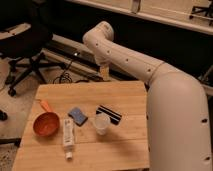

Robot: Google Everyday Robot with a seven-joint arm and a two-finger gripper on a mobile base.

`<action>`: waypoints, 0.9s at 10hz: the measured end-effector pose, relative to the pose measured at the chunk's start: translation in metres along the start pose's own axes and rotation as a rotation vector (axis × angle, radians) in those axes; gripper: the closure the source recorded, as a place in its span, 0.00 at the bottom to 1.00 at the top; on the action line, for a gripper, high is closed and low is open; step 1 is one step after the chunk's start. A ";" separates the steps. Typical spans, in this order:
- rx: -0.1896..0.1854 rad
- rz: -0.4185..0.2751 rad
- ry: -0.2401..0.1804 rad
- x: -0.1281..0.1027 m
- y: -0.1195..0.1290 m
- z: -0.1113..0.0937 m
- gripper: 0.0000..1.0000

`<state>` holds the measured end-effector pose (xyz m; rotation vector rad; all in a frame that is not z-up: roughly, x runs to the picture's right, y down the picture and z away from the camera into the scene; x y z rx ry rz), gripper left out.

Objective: Place the white sponge in the ceramic cup

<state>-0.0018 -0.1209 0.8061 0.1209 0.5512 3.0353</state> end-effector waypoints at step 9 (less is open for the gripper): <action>0.028 0.012 0.081 0.025 -0.010 -0.010 0.20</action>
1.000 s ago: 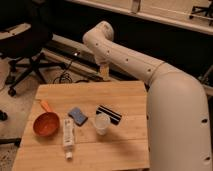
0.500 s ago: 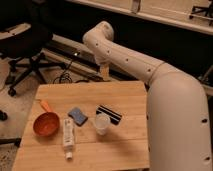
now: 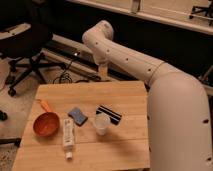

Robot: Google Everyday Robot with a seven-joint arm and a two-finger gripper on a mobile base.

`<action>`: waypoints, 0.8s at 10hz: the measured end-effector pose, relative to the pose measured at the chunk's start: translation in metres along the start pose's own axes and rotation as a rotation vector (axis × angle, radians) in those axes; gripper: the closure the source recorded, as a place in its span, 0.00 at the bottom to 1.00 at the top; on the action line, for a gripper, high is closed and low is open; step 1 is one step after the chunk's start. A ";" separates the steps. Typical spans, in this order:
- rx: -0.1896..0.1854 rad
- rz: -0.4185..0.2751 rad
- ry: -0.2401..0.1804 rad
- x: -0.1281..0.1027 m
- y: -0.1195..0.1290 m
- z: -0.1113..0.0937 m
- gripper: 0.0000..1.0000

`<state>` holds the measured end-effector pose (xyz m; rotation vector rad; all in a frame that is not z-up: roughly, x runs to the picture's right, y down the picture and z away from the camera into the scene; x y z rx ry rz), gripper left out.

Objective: Place the white sponge in the ceramic cup

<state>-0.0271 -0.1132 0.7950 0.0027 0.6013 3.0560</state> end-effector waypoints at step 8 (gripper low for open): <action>0.331 -0.231 0.240 0.128 -0.223 0.002 0.20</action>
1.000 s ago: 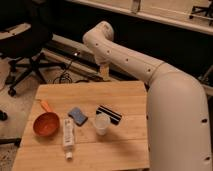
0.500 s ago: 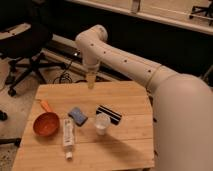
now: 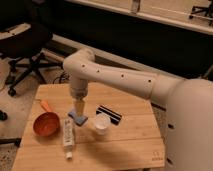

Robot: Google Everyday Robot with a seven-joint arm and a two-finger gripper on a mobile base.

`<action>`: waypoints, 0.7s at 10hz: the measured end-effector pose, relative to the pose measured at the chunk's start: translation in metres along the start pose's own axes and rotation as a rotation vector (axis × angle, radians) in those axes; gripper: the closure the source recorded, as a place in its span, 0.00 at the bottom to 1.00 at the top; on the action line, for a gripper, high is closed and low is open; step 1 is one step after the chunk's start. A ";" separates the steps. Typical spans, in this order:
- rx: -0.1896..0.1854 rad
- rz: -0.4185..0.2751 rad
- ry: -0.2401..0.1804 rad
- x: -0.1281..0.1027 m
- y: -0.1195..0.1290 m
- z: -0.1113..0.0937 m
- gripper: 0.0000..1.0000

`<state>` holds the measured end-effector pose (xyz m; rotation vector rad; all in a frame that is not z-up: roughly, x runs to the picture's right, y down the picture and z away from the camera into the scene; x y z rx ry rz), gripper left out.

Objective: Place the white sponge in the ceramic cup

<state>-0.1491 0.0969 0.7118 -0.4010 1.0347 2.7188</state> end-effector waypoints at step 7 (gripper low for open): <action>-0.127 0.175 -0.208 -0.019 0.013 0.084 0.20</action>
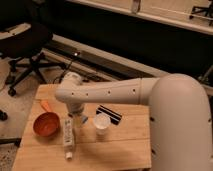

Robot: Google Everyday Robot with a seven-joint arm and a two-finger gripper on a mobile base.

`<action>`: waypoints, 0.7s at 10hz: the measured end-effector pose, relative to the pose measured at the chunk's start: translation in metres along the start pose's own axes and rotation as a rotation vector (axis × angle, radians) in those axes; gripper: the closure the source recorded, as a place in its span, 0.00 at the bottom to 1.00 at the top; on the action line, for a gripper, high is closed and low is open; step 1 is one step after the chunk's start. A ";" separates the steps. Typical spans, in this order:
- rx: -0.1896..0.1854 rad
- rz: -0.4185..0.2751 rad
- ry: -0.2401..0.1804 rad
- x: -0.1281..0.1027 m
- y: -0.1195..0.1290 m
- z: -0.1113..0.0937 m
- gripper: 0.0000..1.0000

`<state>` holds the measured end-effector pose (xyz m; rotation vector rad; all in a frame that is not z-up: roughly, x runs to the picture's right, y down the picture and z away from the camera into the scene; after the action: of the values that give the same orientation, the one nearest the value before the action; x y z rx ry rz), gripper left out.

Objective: Place the white sponge in the ceramic cup

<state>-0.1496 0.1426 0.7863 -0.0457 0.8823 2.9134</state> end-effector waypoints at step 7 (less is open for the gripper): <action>0.069 0.232 -0.053 0.004 0.013 0.055 0.20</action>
<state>-0.1553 0.1625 0.8395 0.1476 1.0438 3.0746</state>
